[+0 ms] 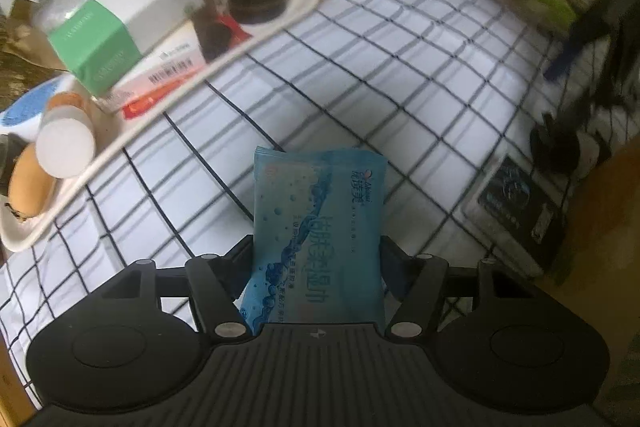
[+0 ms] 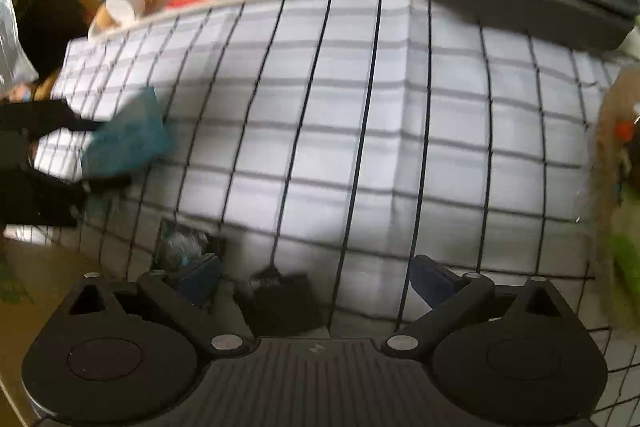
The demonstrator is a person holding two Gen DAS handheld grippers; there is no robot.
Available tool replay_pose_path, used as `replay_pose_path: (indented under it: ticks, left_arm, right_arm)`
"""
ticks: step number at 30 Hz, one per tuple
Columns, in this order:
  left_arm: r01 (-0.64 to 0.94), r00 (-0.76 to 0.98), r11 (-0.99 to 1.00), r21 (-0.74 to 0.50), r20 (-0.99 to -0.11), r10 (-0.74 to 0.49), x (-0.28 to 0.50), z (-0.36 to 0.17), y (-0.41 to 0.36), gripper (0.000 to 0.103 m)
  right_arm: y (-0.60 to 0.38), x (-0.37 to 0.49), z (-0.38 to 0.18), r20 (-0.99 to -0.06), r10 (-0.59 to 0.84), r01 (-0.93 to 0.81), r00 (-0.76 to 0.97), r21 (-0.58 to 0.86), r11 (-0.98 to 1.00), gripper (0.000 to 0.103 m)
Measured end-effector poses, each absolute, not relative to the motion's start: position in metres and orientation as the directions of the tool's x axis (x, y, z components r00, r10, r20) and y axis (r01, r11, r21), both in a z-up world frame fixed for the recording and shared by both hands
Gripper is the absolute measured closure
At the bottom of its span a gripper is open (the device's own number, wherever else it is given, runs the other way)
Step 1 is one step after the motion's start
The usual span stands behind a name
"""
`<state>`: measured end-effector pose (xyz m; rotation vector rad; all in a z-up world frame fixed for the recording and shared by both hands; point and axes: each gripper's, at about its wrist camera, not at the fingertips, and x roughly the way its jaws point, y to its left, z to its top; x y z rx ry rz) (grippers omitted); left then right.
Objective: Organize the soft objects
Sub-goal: 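Move the right tool toward the black pouch while the left tool holds the blue pack, then grasp the black bag roll with the right tool while the left tool holds the blue pack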
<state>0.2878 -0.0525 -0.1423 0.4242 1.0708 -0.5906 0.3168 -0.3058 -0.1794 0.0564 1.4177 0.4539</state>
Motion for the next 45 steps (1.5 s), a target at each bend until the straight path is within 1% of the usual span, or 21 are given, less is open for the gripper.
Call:
replay_pose_path:
  ticks: [1, 3, 6, 9, 10, 11, 16, 18, 20, 23, 24, 25, 27, 30, 32, 34, 38, 45]
  left_arm:
    - [0.628, 0.365, 0.777, 0.044, -0.898, -0.244, 0.289, -0.139, -0.052, 0.04]
    - [0.618, 0.379, 0.786, 0.036, -0.889, -0.257, 0.291, -0.134, -0.05, 0.04]
    - [0.6, 0.403, 0.799, 0.034, -0.876, -0.265, 0.293, -0.129, -0.048, 0.04]
    - [0.599, 0.41, 0.8, 0.022, -0.867, -0.282, 0.294, -0.127, -0.044, 0.04]
    - [0.599, 0.414, 0.801, 0.02, -0.864, -0.288, 0.294, -0.126, -0.044, 0.04]
    - [0.596, 0.421, 0.803, 0.023, -0.86, -0.289, 0.293, -0.124, -0.044, 0.04]
    - [0.579, 0.453, 0.815, 0.017, -0.838, -0.304, 0.294, -0.116, -0.041, 0.04]
    - [0.576, 0.466, 0.817, 0.009, -0.825, -0.319, 0.294, -0.112, -0.04, 0.04]
    - [0.57, 0.48, 0.822, 0.01, -0.816, -0.323, 0.293, -0.109, -0.039, 0.04]
    - [0.555, 0.495, 0.832, 0.002, -0.804, -0.328, 0.294, -0.105, -0.036, 0.04]
    - [0.549, 0.501, 0.836, 0.002, -0.801, -0.328, 0.295, -0.104, -0.035, 0.04]
    - [0.545, 0.504, 0.838, 0.001, -0.799, -0.328, 0.295, -0.103, -0.035, 0.04]
    - [0.544, 0.508, 0.839, -0.006, -0.794, -0.335, 0.295, -0.099, -0.033, 0.04]
    - [0.544, 0.515, 0.839, -0.006, -0.787, -0.34, 0.294, -0.095, -0.032, 0.04]
    - [0.543, 0.519, 0.839, -0.008, -0.783, -0.343, 0.293, -0.093, -0.032, 0.04]
    - [0.544, 0.519, 0.839, -0.012, -0.781, -0.347, 0.292, -0.089, -0.031, 0.04]
    - [0.554, 0.52, 0.833, -0.004, -0.78, -0.349, 0.286, -0.082, -0.031, 0.04]
    - [0.545, 0.539, 0.838, -0.013, -0.76, -0.362, 0.273, -0.062, -0.029, 0.04]
  right_arm:
    - [-0.305, 0.317, -0.182, -0.938, 0.34, -0.271, 0.066, 0.311, 0.911, 0.012]
    - [-0.302, 0.316, -0.186, -0.94, 0.34, -0.287, 0.031, 0.317, 0.904, 0.015]
    - [-0.292, 0.31, -0.192, -0.943, 0.333, -0.337, -0.007, 0.316, 0.887, 0.026]
    - [-0.284, 0.304, -0.196, -0.945, 0.328, -0.379, -0.024, 0.312, 0.871, 0.041]
    - [-0.283, 0.304, -0.194, -0.947, 0.321, -0.391, -0.011, 0.299, 0.871, 0.057]
    - [-0.283, 0.304, -0.193, -0.948, 0.318, -0.389, 0.004, 0.292, 0.874, 0.058]
    - [-0.291, 0.313, -0.18, -0.953, 0.246, -0.387, 0.176, 0.162, 0.908, 0.059]
    - [-0.298, 0.318, -0.173, -0.939, 0.25, -0.352, 0.235, 0.157, 0.923, 0.059]
    - [-0.3, 0.32, -0.171, -0.935, 0.244, -0.342, 0.258, 0.148, 0.928, 0.058]
    - [-0.299, 0.321, -0.175, -0.939, 0.24, -0.353, 0.248, 0.143, 0.925, 0.057]
    - [-0.297, 0.319, -0.179, -0.942, 0.236, -0.356, 0.239, 0.141, 0.924, 0.052]
    - [-0.296, 0.318, -0.182, -0.947, 0.227, -0.363, 0.226, 0.135, 0.922, 0.046]
    - [-0.291, 0.312, -0.186, -0.953, 0.211, -0.378, 0.217, 0.117, 0.919, 0.04]
    - [-0.292, 0.31, -0.188, -0.956, 0.191, -0.38, 0.222, 0.095, 0.92, 0.041]
    - [-0.292, 0.309, -0.189, -0.96, 0.164, -0.377, 0.229, 0.068, 0.924, 0.043]
    - [-0.295, 0.308, -0.19, -0.96, 0.178, -0.356, 0.217, 0.092, 0.93, 0.056]
    - [-0.295, 0.306, -0.188, -0.95, 0.191, -0.331, 0.245, 0.103, 0.938, 0.057]
    - [-0.308, 0.3, -0.147, -0.899, 0.227, -0.29, 0.376, 0.118, 0.95, 0.058]
